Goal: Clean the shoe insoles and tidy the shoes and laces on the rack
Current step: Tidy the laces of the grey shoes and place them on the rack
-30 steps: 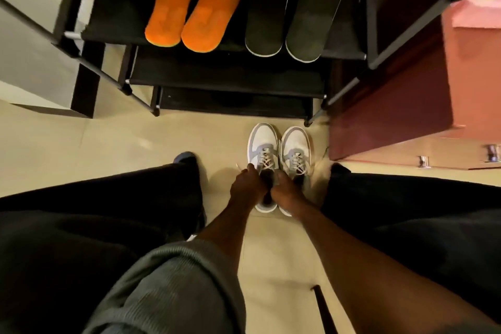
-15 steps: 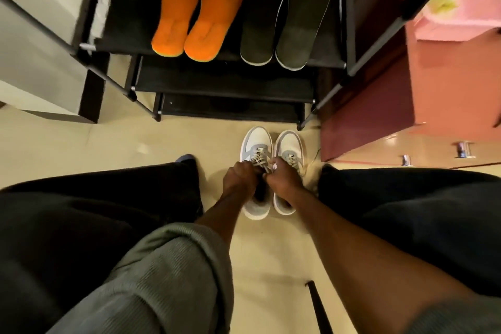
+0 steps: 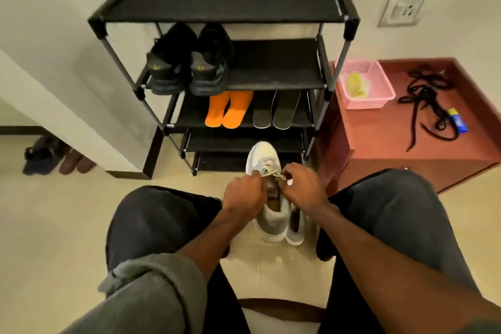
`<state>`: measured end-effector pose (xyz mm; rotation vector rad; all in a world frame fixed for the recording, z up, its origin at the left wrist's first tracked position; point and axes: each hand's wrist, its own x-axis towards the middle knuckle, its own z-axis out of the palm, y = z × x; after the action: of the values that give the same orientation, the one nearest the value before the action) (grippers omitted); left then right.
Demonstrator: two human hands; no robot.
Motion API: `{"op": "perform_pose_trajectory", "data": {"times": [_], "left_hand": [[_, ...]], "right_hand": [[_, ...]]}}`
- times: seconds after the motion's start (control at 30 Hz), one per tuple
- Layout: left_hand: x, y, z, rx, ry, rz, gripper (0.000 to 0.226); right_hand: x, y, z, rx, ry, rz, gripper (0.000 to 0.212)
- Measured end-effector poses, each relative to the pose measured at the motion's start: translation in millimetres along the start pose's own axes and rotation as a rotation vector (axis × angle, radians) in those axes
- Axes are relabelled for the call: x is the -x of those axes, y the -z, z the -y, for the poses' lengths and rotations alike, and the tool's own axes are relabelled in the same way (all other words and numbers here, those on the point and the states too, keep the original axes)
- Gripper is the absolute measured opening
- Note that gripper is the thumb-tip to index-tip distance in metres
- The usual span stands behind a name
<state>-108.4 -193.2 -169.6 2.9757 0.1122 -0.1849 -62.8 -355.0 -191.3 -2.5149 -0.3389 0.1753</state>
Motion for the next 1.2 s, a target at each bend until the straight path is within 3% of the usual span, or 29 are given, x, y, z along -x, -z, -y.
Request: {"op": "perform_pose_trajectory", "data": {"times": [0.3,0.57,0.9,1.1,1.2], "left_hand": [[29,73,1,0.096,-0.073,-0.396,0.039],[-40,104,3,0.169,-0.074,-0.603,0.035],[-136,66,19,0.304,-0.042,-0.712,0.032],[-148,64,24,0.399,-0.119,-0.674,0.034],[-155,68,25,0.504,-0.153,-0.62,0.05]], "right_hand": [[17,55,50,-0.027,0.383,-0.443,0.019],[-53,93,68,-0.042,0.425,-0.54,0.028],[-140,67,58,-0.141,0.302,-0.577,0.028],[-152,62,62,-0.189,0.251,-0.597,0.028],[-152,61,63,-0.184,0.229,-0.585,0.029]]}}
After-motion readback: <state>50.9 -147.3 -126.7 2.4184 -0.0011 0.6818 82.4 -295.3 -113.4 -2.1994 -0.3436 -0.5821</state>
